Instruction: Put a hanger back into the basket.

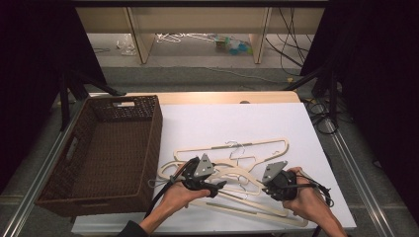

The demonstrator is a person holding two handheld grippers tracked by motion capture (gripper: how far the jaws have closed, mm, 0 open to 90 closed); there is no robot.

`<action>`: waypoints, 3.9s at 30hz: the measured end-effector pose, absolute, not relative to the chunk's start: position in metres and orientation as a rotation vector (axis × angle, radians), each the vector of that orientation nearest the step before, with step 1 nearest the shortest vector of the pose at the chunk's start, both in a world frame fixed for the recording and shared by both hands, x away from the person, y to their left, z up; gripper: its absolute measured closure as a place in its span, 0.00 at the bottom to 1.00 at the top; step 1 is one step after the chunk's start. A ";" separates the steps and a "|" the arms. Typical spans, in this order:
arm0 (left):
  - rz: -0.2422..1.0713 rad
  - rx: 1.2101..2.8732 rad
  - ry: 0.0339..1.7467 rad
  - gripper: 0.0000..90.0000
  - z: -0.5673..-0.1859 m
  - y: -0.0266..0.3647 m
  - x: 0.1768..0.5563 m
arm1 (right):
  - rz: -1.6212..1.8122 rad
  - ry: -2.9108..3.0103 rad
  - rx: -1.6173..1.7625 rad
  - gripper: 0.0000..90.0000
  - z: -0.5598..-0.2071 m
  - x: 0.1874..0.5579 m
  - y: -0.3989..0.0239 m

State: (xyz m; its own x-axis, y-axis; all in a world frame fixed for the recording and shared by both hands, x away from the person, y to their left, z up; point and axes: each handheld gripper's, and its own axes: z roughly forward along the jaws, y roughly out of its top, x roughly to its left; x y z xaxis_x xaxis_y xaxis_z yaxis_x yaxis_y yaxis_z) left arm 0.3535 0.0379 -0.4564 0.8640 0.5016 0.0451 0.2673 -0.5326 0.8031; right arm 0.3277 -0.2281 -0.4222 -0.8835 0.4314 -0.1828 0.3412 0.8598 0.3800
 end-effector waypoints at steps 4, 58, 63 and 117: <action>0.318 2.166 0.547 0.38 -0.460 0.031 0.360 | 0.495 2.770 0.559 0.89 -0.417 0.325 -0.229; 0.137 2.203 0.299 0.95 -0.375 0.034 0.330 | 0.978 2.525 0.603 0.46 -0.353 0.310 -0.268; 0.232 2.214 0.315 0.95 -0.359 0.041 0.331 | 1.035 2.424 0.644 0.42 -0.348 0.309 -0.270; 0.633 1.865 1.014 0.95 -0.285 0.345 0.363 | 1.057 2.522 0.706 0.33 -0.402 0.301 -0.257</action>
State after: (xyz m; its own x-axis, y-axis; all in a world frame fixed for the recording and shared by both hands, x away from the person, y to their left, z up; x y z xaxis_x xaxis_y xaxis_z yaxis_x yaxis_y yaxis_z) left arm 0.3629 0.3451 -0.2854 0.5341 0.8452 0.0193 0.3882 -0.2654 0.8825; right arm 0.3006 -0.2572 -0.4022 -0.8282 0.5521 -0.0959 0.3186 0.6048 0.7299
